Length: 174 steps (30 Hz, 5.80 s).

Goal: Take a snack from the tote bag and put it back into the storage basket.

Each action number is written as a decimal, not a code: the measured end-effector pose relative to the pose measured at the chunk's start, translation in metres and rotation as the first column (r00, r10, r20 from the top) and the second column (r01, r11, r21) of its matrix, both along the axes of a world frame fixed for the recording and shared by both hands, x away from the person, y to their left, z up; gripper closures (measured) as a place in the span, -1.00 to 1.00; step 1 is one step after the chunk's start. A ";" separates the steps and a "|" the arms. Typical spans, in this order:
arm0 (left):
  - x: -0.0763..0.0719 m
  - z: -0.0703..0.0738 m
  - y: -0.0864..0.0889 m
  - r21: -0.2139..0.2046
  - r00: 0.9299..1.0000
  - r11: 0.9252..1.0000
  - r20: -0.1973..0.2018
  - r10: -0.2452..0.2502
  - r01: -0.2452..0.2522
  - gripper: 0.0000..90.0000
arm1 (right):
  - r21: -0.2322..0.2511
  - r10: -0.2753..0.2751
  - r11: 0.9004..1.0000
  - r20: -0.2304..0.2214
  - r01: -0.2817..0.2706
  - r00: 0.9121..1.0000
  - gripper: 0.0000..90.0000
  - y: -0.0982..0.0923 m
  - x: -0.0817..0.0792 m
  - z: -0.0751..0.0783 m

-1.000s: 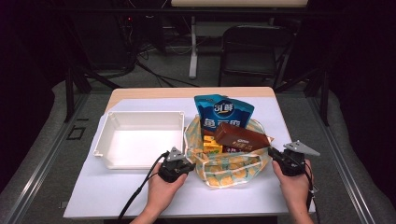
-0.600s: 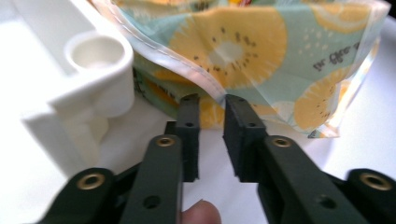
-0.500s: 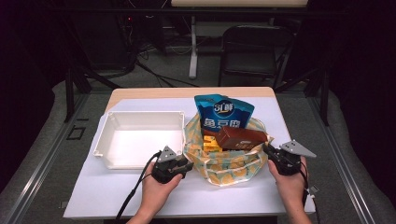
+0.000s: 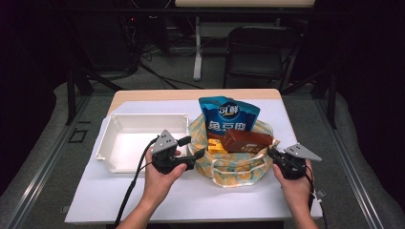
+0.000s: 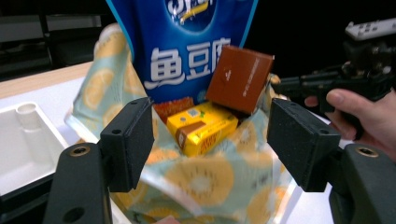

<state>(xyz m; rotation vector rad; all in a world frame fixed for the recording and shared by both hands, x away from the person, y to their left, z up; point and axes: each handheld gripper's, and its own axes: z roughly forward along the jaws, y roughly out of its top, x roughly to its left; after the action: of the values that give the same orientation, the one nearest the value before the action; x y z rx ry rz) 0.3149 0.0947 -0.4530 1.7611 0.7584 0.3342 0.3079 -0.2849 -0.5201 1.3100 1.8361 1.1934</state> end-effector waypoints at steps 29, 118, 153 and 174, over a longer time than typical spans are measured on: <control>0.036 -0.011 -0.066 0.115 0.983 0.977 -0.042 -0.178 0.181 -0.65 | -0.007 0.011 1.000 0.002 -0.011 1.000 0.95 0.002 -0.004 0.001; 0.007 0.003 0.062 -0.027 0.947 0.958 0.164 -0.276 0.284 0.07 | -0.054 0.006 0.998 -0.034 -0.008 0.999 0.99 0.007 -0.006 -0.007; 0.014 -0.033 0.176 -0.134 0.993 0.991 0.121 0.003 0.014 0.07 | -0.064 -0.001 0.998 -0.048 -0.002 0.999 0.99 0.007 -0.004 -0.009; 0.021 -0.076 0.179 -0.023 0.993 0.994 0.047 0.106 -0.105 0.07 | -0.046 0.000 0.999 -0.038 -0.002 0.999 0.99 0.007 -0.004 -0.011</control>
<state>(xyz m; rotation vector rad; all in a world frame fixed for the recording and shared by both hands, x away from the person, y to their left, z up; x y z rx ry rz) 0.3355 0.2732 -0.5291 1.6911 0.8189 0.4373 0.3034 -0.2777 -0.5306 1.3148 1.8806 1.1275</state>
